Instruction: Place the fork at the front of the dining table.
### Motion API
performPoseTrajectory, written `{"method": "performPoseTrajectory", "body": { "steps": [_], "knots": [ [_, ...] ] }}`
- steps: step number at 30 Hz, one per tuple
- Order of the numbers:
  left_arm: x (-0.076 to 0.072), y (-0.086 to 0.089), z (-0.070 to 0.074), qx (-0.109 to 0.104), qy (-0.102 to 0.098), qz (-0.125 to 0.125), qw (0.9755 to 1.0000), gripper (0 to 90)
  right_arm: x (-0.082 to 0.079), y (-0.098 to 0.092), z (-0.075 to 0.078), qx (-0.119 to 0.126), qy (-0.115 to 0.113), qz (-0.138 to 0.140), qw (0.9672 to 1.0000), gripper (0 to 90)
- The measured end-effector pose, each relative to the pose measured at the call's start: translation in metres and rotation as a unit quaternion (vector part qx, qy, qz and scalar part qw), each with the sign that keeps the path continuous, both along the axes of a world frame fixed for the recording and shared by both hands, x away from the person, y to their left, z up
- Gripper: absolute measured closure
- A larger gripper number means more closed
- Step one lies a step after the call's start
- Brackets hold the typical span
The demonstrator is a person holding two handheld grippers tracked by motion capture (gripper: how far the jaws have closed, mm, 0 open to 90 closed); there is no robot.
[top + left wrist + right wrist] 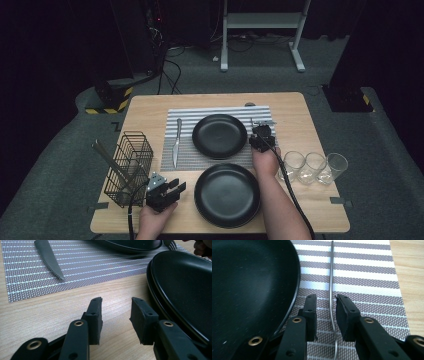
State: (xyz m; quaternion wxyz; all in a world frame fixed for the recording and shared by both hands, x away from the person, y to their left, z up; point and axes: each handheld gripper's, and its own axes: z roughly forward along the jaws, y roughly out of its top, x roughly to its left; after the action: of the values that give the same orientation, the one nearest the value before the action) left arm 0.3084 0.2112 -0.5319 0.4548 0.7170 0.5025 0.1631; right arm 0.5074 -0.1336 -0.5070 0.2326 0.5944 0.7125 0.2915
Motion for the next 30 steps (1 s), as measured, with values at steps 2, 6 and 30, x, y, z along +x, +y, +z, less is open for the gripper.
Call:
{"method": "performPoseTrajectory", "body": {
  "steps": [2,6,30],
  "knots": [
    [0.000,0.000,0.000,0.000,0.000,0.000,1.0000,61.0,-0.004,0.002,0.001,-0.006,-0.007,0.002,1.0000,67.7],
    [0.000,0.000,0.000,0.001,0.000,0.000,1.0000,61.1,-0.014,0.004,0.003,-0.010,-0.013,0.005,0.9999,68.5],
    [0.001,-0.001,0.000,0.004,0.002,0.001,1.0000,61.1,-0.048,0.009,0.012,-0.002,-0.032,0.030,0.9990,82.6]
  ]
}}
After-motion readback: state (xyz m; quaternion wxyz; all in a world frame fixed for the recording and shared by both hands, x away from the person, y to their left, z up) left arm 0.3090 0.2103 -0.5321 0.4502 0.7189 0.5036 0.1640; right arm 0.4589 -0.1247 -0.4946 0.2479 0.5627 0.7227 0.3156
